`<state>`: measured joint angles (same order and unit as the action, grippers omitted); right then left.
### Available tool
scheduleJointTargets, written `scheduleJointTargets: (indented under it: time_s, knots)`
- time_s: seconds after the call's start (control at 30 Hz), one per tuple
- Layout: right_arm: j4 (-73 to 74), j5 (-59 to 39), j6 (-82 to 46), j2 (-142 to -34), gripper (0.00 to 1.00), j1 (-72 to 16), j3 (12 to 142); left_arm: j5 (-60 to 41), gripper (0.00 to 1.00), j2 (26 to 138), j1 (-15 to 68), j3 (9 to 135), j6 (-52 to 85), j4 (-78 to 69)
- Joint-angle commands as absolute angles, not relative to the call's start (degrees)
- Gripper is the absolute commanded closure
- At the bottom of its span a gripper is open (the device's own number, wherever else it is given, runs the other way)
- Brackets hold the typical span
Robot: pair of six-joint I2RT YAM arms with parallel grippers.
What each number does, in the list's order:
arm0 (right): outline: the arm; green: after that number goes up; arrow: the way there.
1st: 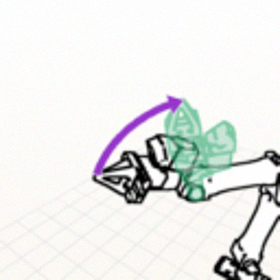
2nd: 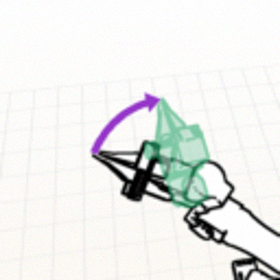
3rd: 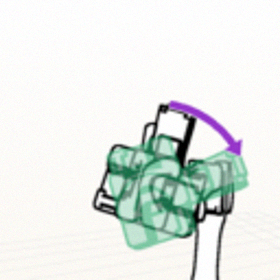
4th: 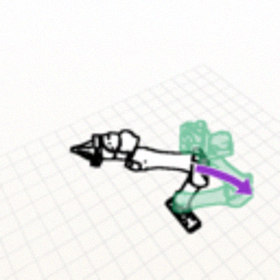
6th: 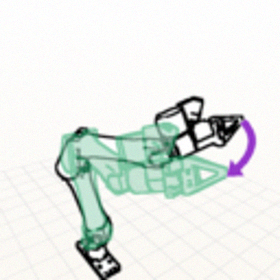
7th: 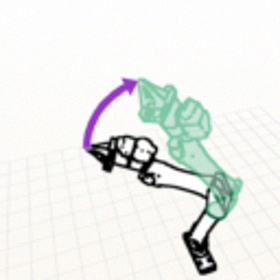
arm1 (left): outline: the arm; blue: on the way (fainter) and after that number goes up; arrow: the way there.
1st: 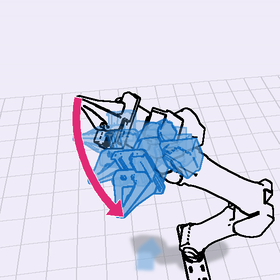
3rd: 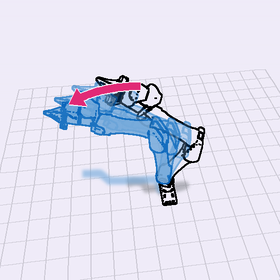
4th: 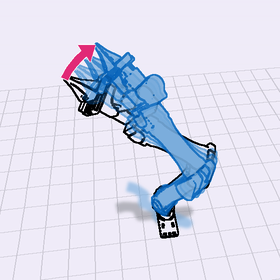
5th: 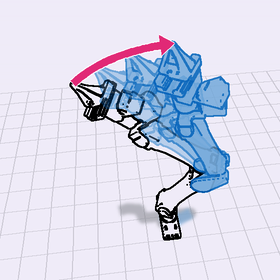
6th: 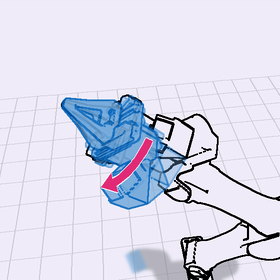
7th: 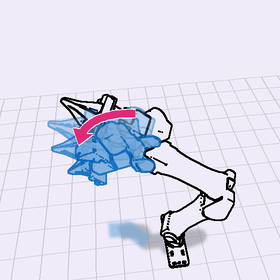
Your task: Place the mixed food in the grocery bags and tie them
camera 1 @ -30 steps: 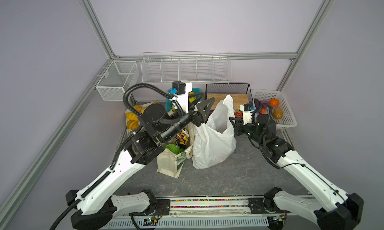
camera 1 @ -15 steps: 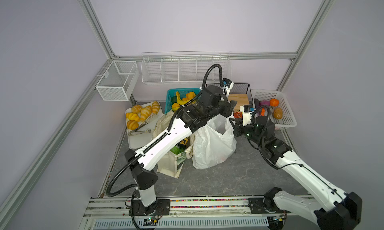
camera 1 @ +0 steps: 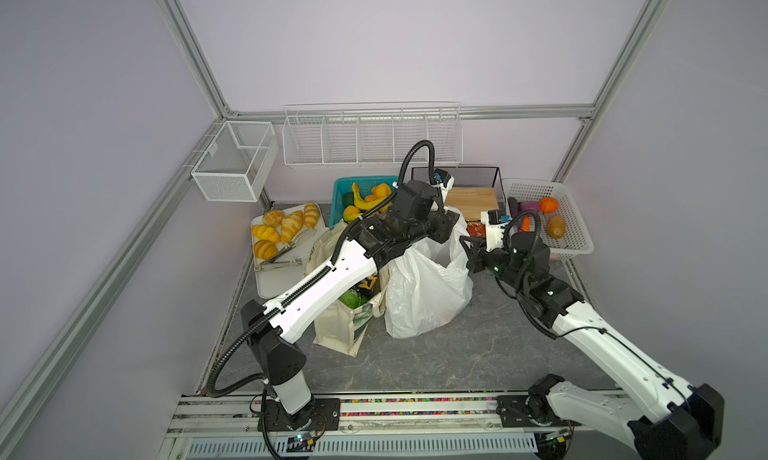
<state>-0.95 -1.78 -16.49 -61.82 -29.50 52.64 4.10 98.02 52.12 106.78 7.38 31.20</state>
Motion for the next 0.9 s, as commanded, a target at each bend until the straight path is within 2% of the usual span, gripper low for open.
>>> scheduleJointTargets:
  time_s: [0.0,0.07,0.13,0.2,0.23,0.3,0.43,0.47,0.53,0.7,0.87]
  knots:
    - [0.6,-2.3,-16.2,-61.9,0.92,-29.4,53.0,0.5,0.55,96.3,52.1,106.3,7.4,28.5]
    - [1.2,-2.9,-16.1,-62.0,0.92,-29.4,53.0,-1.1,0.65,96.5,52.0,106.7,6.7,28.1]
    - [1.9,-4.6,-14.9,-62.1,0.9,-29.4,52.8,-3.8,0.78,96.7,51.8,107.6,6.0,28.2]
    - [1.8,-6.8,-11.8,-61.4,0.81,-29.4,52.9,-7.4,0.93,96.5,51.4,108.7,4.8,28.8]
    - [1.4,-7.6,-9.9,-60.8,0.74,-29.4,52.8,-9.1,0.97,96.3,51.2,109.0,4.1,29.4]
    - [-0.2,-9.0,-4.5,-58.8,0.51,-29.3,52.8,-13.1,1.0,95.3,50.5,108.8,2.6,30.6]
    - [-2.9,-11.7,2.3,-54.1,0.26,-27.8,52.1,-21.2,1.0,92.8,49.2,107.2,0.3,31.4]
    - [-3.2,-12.3,3.3,-53.0,0.14,-27.2,51.9,-22.9,1.0,92.3,48.9,107.0,0.0,31.5]
    - [-3.9,-13.0,5.0,-51.4,0.01,-26.1,51.7,-26.3,1.0,91.6,48.5,107.0,-1.0,32.3]
    - [-4.1,-20.6,9.6,-48.5,0.08,-23.2,51.6,-33.2,1.0,91.3,48.3,108.6,-3.4,36.1]
    - [-5.6,-29.4,12.7,-51.3,0.1,-21.4,55.1,-36.6,1.0,91.8,48.3,109.7,-5.3,39.0]
